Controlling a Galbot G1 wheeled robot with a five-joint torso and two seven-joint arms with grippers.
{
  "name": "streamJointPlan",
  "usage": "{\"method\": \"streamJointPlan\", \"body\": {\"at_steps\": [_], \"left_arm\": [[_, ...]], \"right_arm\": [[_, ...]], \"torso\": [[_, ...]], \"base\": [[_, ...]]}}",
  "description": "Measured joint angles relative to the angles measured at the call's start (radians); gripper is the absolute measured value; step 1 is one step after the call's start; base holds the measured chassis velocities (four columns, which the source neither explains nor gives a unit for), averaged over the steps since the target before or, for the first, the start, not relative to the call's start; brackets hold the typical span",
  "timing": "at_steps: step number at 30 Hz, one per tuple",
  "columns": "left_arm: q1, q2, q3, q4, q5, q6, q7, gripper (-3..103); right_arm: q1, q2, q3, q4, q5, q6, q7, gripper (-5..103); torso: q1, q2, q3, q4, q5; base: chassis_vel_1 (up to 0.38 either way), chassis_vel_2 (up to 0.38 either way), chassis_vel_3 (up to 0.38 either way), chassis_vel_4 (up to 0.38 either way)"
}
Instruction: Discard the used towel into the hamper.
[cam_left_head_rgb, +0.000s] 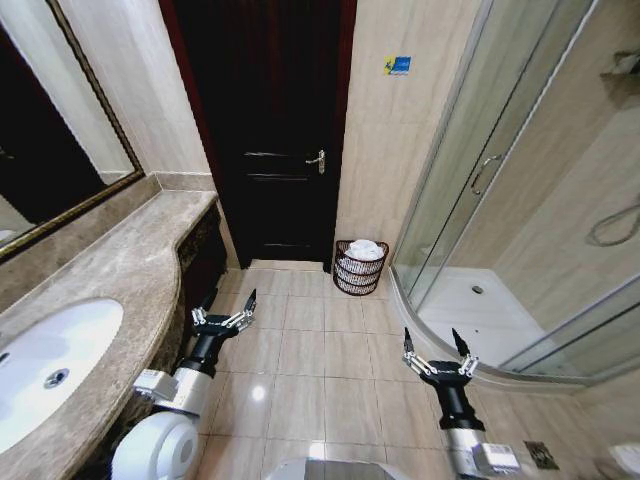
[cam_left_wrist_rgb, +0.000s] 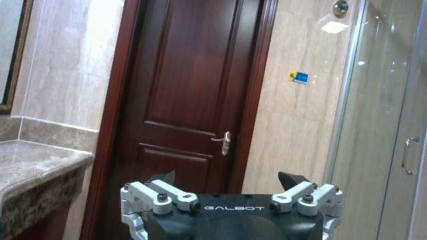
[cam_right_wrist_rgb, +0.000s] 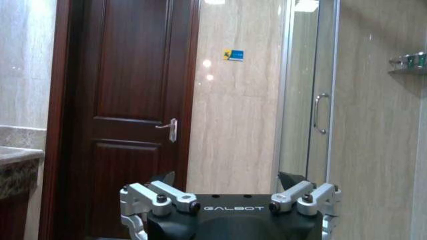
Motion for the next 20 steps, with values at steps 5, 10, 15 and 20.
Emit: {"method": "streamJointPlan", "body": {"at_steps": [5, 10, 15, 20], "left_arm": [[0.000, 0.000, 0.000, 0.000, 0.000, 0.000, 0.000, 100], [0.000, 0.000, 0.000, 0.000, 0.000, 0.000, 0.000, 100], [0.000, 0.000, 0.000, 0.000, 0.000, 0.000, 0.000, 100], [0.000, 0.000, 0.000, 0.000, 0.000, 0.000, 0.000, 100]], "right_arm": [[0.000, 0.000, 0.000, 0.000, 0.000, 0.000, 0.000, 100], [0.000, 0.000, 0.000, 0.000, 0.000, 0.000, 0.000, 100], [0.000, 0.000, 0.000, 0.000, 0.000, 0.000, 0.000, 100], [0.000, 0.000, 0.000, 0.000, 0.000, 0.000, 0.000, 100]], "torso": [[0.000, 0.000, 0.000, 0.0000, 0.0000], [0.000, 0.000, 0.000, 0.0000, 0.0000], [0.000, 0.000, 0.000, 0.0000, 0.0000], [0.000, 0.000, 0.000, 0.0000, 0.0000]], "base": [[0.000, 0.000, 0.000, 0.000], [0.000, 0.000, 0.000, 0.000], [0.000, 0.000, 0.000, 0.000], [0.000, 0.000, 0.000, 0.000]]}}
